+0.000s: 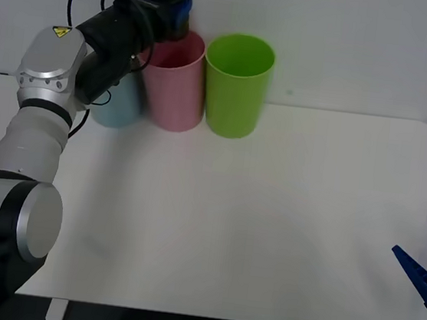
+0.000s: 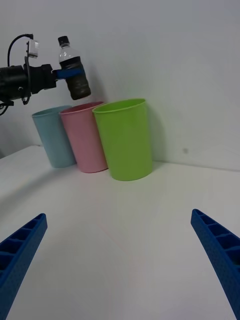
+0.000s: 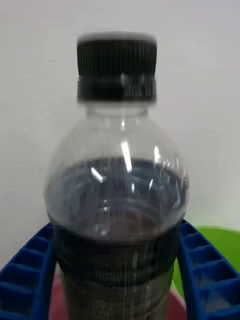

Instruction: Grasp the object on the table and drop it into the matching bin: aluminum can to the light blue bin, PET bottle to the pink bin.

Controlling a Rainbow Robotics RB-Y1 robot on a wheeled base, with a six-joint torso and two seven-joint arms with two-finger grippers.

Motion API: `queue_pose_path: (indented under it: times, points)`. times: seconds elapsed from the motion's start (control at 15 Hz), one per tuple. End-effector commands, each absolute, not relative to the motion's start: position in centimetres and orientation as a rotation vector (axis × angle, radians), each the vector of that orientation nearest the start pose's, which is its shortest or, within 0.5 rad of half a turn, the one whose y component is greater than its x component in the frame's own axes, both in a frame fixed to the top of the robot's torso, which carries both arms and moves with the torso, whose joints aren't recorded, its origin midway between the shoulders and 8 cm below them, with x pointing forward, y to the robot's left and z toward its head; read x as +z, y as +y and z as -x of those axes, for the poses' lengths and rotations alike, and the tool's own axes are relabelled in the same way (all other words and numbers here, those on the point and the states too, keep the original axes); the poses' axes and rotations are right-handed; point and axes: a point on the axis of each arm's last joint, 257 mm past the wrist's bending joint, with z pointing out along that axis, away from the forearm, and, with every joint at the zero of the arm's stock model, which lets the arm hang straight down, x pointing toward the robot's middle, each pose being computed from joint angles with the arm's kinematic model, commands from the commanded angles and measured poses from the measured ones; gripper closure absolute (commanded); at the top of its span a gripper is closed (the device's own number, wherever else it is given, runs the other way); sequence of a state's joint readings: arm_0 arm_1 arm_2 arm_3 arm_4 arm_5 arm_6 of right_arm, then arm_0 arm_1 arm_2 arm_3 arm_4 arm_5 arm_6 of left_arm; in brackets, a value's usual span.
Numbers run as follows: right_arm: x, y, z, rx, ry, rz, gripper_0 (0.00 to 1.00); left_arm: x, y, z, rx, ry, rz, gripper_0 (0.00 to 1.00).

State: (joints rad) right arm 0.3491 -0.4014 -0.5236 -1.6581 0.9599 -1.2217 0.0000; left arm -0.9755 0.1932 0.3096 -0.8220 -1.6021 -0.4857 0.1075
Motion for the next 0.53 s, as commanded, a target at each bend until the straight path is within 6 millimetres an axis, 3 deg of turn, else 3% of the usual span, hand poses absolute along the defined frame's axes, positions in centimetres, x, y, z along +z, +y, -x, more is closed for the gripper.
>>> queue_pose_path:
  times: [0.07, 0.53]
  points:
    - [-16.9, -33.0, -34.2, 0.567, 1.441, 0.465, 0.0, 1.4, 13.5, -72.8, -0.356, 1.37, -0.327, 0.0]
    - [-16.9, -33.0, -34.2, 0.567, 1.441, 0.465, 0.0, 0.8, 14.1, -71.5, -0.486, 1.346, -0.285, 0.0]
